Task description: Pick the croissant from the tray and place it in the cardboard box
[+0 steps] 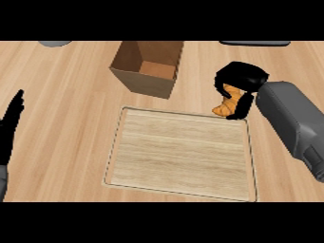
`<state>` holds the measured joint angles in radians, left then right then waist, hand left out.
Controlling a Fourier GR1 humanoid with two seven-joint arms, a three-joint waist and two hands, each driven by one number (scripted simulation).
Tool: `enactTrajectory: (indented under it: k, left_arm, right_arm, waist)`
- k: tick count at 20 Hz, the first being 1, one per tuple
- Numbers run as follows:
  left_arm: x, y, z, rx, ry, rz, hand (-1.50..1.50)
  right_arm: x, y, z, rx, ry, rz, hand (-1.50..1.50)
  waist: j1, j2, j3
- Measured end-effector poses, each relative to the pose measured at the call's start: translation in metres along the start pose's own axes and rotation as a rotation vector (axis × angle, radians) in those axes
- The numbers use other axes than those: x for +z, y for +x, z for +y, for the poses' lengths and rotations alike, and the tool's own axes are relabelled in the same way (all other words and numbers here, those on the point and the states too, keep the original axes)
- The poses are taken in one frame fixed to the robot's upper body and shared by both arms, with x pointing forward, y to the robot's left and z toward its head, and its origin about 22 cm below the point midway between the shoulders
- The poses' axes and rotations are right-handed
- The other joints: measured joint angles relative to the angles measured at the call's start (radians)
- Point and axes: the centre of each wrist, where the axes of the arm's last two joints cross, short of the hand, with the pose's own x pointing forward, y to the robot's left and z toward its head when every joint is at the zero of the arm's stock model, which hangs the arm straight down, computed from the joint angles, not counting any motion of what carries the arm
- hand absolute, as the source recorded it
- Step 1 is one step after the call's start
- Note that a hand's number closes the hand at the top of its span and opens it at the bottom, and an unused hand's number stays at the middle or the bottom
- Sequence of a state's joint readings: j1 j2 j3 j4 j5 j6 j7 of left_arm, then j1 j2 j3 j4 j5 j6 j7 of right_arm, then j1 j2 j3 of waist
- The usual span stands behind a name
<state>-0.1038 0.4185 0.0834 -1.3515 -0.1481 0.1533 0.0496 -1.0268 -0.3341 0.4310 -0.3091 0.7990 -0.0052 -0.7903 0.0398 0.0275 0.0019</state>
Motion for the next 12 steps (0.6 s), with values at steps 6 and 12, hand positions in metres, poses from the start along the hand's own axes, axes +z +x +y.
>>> enactTrajectory:
  k: [6,12]
  left_arm:
    - [-0.003,0.006,-0.005,-0.001,-0.021,-0.015,0.0]
    - [-0.009,0.009,-0.005,-0.006,-0.02,-0.011,0.0]
  right_arm:
    - [0.046,-0.034,-0.043,0.029,-0.225,0.177,1.5]
    - [0.048,-0.034,-0.079,0.04,-0.46,0.096,1.5]
  waist:
    - [0.022,0.004,0.001]
    - [0.023,0.001,0.001]
